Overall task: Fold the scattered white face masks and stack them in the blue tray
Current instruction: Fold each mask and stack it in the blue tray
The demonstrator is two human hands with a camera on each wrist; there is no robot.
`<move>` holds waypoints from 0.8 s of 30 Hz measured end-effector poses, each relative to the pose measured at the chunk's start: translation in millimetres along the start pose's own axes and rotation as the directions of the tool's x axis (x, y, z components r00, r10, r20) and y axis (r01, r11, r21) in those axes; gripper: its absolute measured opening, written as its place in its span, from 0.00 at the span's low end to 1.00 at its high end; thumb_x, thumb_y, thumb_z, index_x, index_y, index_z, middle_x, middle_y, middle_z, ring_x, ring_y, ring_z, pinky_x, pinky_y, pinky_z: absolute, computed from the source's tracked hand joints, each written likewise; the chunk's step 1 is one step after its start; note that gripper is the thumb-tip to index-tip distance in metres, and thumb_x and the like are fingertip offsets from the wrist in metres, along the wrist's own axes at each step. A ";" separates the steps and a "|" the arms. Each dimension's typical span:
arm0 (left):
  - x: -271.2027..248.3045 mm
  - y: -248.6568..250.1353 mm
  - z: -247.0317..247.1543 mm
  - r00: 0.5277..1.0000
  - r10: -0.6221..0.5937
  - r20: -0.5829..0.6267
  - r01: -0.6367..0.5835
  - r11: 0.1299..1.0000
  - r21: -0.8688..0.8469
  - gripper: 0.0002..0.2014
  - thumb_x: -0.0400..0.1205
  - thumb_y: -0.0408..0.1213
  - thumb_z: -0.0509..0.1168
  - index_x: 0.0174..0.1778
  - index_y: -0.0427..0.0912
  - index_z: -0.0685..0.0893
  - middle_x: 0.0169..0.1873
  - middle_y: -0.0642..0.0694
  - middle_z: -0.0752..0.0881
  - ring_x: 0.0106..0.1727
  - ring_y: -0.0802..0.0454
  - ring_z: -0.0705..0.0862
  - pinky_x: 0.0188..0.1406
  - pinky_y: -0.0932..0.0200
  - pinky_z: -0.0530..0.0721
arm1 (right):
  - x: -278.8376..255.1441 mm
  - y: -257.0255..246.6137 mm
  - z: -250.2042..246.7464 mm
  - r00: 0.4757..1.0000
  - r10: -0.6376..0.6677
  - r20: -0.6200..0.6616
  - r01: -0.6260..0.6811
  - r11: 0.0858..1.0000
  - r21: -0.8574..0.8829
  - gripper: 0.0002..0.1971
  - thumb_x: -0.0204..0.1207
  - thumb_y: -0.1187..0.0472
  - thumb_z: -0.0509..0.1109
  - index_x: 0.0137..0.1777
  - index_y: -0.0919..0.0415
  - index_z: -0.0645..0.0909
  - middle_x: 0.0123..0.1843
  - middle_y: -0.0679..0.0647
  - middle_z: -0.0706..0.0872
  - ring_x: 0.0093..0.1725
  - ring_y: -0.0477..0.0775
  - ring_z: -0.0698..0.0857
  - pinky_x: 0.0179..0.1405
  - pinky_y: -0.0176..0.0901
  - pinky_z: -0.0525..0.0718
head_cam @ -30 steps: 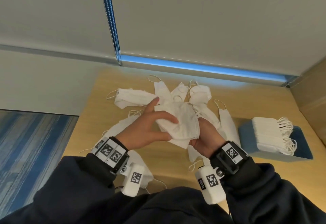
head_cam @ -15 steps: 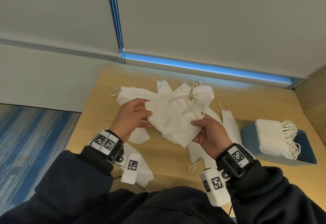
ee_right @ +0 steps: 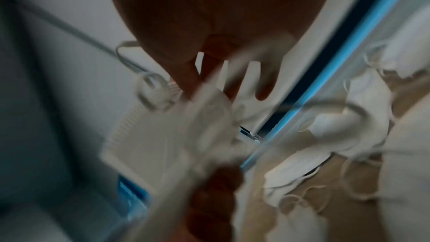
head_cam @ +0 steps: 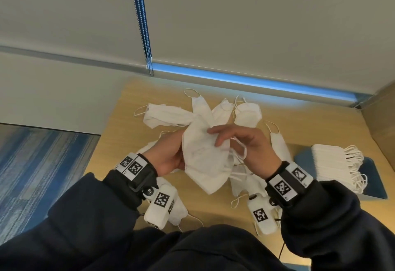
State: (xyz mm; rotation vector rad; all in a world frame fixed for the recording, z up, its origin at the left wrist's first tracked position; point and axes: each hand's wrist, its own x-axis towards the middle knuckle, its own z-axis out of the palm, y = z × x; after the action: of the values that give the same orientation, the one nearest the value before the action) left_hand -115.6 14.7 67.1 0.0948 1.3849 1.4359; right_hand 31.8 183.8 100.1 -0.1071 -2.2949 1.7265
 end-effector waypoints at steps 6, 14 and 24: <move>-1.6 3.8 -1.9 0.998 0.056 0.024 -0.057 0.998 0.029 0.23 0.85 0.56 0.66 0.71 0.46 0.85 0.62 0.42 0.91 0.65 0.39 0.89 0.70 0.28 0.80 | -16.0 22.0 -6.3 0.977 0.001 0.212 0.085 0.915 -0.394 0.11 0.86 0.62 0.69 0.60 0.50 0.91 0.84 0.45 0.73 0.87 0.49 0.63 0.86 0.52 0.61; -5.8 7.5 -31.7 0.972 0.229 0.049 -0.233 0.927 0.294 0.16 0.85 0.29 0.68 0.69 0.43 0.85 0.61 0.45 0.92 0.64 0.43 0.89 0.59 0.41 0.89 | -27.8 28.9 -31.2 0.945 0.301 0.131 -0.224 0.884 -0.411 0.08 0.82 0.60 0.70 0.47 0.47 0.88 0.78 0.40 0.76 0.79 0.38 0.71 0.79 0.61 0.69; -12.0 5.8 -26.3 0.912 0.372 0.174 -0.407 0.757 0.512 0.20 0.82 0.25 0.71 0.68 0.47 0.84 0.62 0.51 0.90 0.66 0.51 0.88 0.67 0.40 0.85 | 3.6 22.3 14.4 0.859 0.452 0.240 -0.467 0.884 0.002 0.33 0.73 0.51 0.82 0.77 0.49 0.76 0.70 0.46 0.87 0.69 0.45 0.85 0.71 0.47 0.81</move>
State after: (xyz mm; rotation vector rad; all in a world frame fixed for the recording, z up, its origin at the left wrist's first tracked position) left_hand -132.1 -9.6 70.1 0.8366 1.7562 1.3076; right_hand 22.4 177.5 75.8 -0.5076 -2.5325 2.1361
